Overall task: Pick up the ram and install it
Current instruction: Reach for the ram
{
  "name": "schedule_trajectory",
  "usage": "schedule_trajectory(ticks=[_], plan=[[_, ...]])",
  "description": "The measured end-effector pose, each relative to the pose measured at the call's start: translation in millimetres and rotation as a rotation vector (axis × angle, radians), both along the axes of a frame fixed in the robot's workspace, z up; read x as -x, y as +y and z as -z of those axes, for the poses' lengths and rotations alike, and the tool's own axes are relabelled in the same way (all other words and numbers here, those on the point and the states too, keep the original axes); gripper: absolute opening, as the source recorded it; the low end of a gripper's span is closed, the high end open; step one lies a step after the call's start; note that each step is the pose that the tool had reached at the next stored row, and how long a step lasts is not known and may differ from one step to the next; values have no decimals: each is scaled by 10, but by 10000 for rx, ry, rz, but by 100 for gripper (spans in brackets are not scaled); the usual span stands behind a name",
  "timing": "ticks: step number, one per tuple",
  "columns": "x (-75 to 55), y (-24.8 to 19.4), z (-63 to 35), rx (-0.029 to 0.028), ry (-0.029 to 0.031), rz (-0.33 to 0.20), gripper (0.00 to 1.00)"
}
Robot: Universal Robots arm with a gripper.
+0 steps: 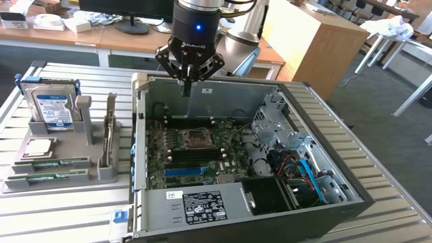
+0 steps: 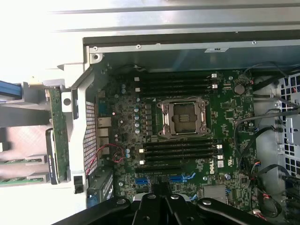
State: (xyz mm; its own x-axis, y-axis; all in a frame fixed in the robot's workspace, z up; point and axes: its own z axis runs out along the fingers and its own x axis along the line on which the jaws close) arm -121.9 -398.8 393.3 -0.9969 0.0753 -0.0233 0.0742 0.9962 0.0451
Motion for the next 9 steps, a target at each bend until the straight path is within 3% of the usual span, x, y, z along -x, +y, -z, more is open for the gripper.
schedule_trajectory(ticks=[9], plan=[[73,20,4,0,0,1,10]])
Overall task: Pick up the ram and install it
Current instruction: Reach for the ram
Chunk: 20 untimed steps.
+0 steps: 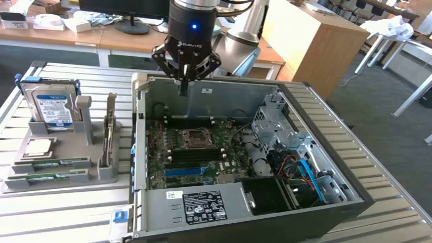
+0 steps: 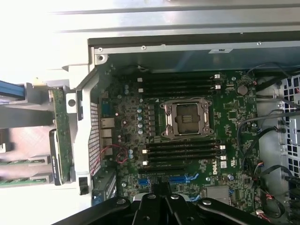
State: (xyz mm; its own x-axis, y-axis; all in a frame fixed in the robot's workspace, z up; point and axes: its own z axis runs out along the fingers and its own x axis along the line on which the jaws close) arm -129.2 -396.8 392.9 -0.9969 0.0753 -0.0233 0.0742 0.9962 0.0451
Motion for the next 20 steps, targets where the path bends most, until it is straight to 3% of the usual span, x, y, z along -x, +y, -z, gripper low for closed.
schedule_trajectory(ticks=[12,20], plan=[[149,9,9,-1,0,0,10],[329,23,15,0,0,-1,10]])
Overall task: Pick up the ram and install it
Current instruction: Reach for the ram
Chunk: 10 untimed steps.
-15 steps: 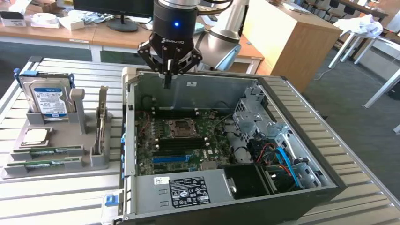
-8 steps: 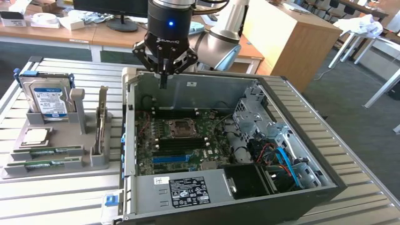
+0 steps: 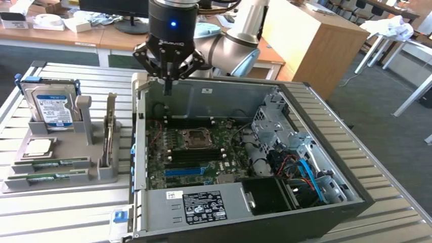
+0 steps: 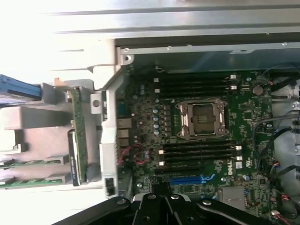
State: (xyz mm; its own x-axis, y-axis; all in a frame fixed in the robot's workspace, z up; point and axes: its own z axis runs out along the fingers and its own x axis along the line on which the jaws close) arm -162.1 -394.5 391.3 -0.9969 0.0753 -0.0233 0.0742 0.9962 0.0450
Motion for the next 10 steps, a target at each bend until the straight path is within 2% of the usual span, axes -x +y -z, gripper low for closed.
schedule_trajectory(ticks=[10], plan=[[280,30,15,0,0,1,10]])
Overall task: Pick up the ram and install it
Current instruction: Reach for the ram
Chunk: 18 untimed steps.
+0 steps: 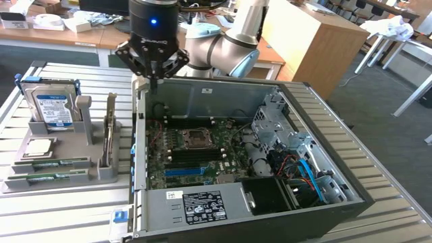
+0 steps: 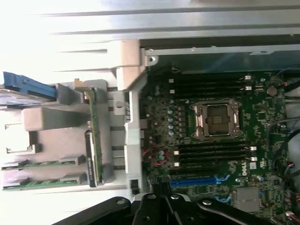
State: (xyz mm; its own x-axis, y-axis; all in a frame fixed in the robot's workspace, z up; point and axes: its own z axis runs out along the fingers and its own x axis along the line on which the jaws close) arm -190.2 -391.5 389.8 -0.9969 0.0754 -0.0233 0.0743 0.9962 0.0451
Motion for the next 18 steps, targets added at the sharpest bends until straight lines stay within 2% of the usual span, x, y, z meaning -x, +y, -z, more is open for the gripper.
schedule_trajectory(ticks=[10,18], plan=[[296,24,16,0,0,-2,10],[471,33,32,0,0,-2,10]])
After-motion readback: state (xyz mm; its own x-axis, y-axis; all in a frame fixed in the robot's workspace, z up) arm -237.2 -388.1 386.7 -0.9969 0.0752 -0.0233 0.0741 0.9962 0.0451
